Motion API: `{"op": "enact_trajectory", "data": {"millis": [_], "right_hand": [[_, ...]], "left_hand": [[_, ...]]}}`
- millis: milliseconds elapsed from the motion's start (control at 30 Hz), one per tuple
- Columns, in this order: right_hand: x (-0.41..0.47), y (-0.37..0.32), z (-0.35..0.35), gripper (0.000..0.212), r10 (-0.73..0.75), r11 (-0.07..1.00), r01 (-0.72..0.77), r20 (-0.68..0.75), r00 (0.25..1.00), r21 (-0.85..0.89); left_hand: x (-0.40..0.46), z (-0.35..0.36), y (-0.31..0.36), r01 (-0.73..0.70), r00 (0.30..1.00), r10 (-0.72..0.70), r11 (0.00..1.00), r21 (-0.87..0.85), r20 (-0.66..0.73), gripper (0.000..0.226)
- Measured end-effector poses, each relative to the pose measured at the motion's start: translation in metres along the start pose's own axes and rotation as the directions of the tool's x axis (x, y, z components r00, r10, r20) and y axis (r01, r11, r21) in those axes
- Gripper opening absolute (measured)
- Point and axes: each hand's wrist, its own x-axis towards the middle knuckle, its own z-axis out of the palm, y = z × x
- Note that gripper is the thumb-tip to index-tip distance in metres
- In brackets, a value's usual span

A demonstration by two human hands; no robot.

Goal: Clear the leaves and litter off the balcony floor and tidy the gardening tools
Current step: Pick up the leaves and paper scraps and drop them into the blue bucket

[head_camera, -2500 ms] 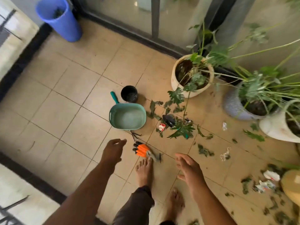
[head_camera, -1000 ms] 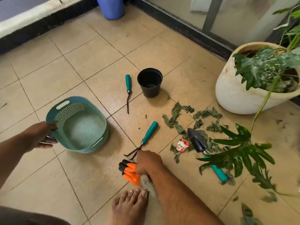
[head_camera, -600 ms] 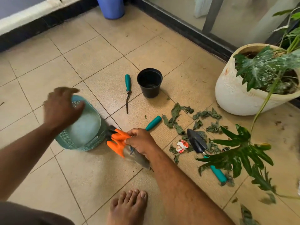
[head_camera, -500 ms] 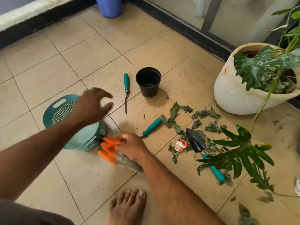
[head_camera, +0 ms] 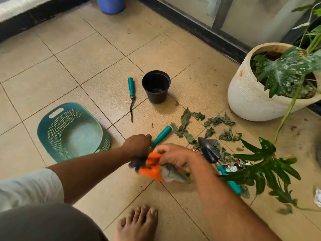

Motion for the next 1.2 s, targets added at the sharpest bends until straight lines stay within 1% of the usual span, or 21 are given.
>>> {"op": "enact_trajectory", "data": {"millis": [67,133,167,233,300,367,433,467,533,600,633,700,767,800,833,867,933,967,1033,1133,1200], "right_hand": [[0.0,0.012,-0.019,0.032,-0.023,0.961,0.066,-0.161,0.987,0.269],[0.005,0.017,-0.025,0.038,-0.008,0.847,0.165,-0.299,0.954,0.506],[0.008,0.018,-0.024,0.041,0.012,0.786,0.206,-0.348,0.937,0.582],[0.017,0.018,-0.016,0.042,0.061,0.701,0.257,-0.415,0.908,0.665],[0.024,0.013,-0.001,0.037,0.109,0.655,0.269,-0.44,0.891,0.706],[0.033,0.003,0.019,0.033,0.126,0.626,0.267,-0.433,0.893,0.733],[0.045,-0.009,0.043,0.036,0.089,0.622,0.25,-0.385,0.919,0.742],[0.051,-0.015,0.054,0.038,0.056,0.641,0.234,-0.35,0.935,0.731],[0.06,-0.025,0.075,0.045,-0.01,0.729,0.185,-0.26,0.966,0.659],[0.068,-0.034,0.094,0.06,-0.078,0.836,0.15,-0.156,0.985,0.528],[0.071,-0.038,0.101,0.07,-0.107,0.89,0.151,-0.124,0.986,0.429],[0.075,-0.044,0.11,0.089,-0.127,0.968,0.148,-0.115,0.985,0.204],[0.077,-0.045,0.111,0.103,-0.132,0.989,0.141,-0.141,0.981,0.052],[0.078,-0.043,0.109,0.106,-0.133,0.99,0.139,-0.134,0.982,0.034],[0.076,-0.041,0.108,0.108,-0.133,0.99,0.138,-0.121,0.984,0.032],[0.077,-0.039,0.105,0.107,-0.14,0.989,0.144,-0.115,0.983,0.028],[0.082,-0.034,0.098,0.105,-0.163,0.986,0.165,-0.145,0.976,0.004],[0.084,-0.031,0.095,0.104,-0.168,0.985,0.171,-0.169,0.971,0.006],[0.087,-0.023,0.088,0.101,-0.165,0.984,0.175,-0.211,0.964,0.03],[0.074,-0.014,0.074,0.088,-0.177,0.981,0.194,-0.364,0.915,0.01],[0.058,-0.009,0.057,0.07,-0.185,0.981,0.188,-0.509,0.841,-0.047]], "left_hand": [[-0.005,0.0,-0.004,-0.03,1.0,0.03,0.999,-0.042,0.009,0.039],[-0.015,0.002,-0.007,0.01,1.0,-0.011,1.0,-0.014,-0.003,0.039],[-0.022,0.003,-0.01,0.042,0.999,-0.042,0.999,0.002,0.006,0.042],[-0.04,0.009,-0.018,0.112,0.994,-0.112,0.993,-0.041,0.014,0.043],[-0.064,0.015,-0.025,0.201,0.98,-0.198,0.972,-0.12,0.032,0.039],[-0.085,0.023,-0.034,0.306,0.952,-0.299,0.923,-0.234,0.068,0.036],[-0.102,0.03,-0.047,0.41,0.911,-0.393,0.843,-0.348,0.121,0.034],[-0.107,0.033,-0.054,0.442,0.896,-0.422,0.817,-0.372,0.139,0.035],[-0.117,0.036,-0.066,0.505,0.863,-0.475,0.798,-0.328,0.171,0.042],[-0.123,0.035,-0.075,0.541,0.84,-0.508,0.807,-0.236,0.19,0.052],[-0.124,0.032,-0.076,0.564,0.824,-0.522,0.795,-0.224,0.22,0.056],[-0.126,0.017,-0.072,0.598,0.788,-0.525,0.778,-0.194,0.321,0.058],[-0.123,0.001,-0.067,0.57,0.806,-0.511,0.807,-0.157,0.3,0.048],[-0.119,-0.008,-0.061,0.56,0.814,-0.502,0.812,-0.166,0.292,0.046],[-0.114,-0.015,-0.055,0.565,0.814,-0.492,0.795,-0.222,0.308,0.046],[-0.11,-0.023,-0.046,0.525,0.842,-0.448,0.808,-0.266,0.3,0.046],[-0.109,-0.052,-0.012,0.413,0.902,-0.347,0.866,-0.283,0.256,0.037],[-0.11,-0.066,0.008,0.385,0.916,-0.328,0.881,-0.276,0.232,0.035],[-0.116,-0.092,0.047,0.374,0.925,-0.322,0.864,-0.337,0.203,0.038],[-0.125,-0.112,0.082,0.418,0.909,-0.369,0.795,-0.439,0.195,0.032],[-0.105,-0.085,0.059,0.375,0.925,-0.354,0.781,-0.5,0.141,0.018]]}}
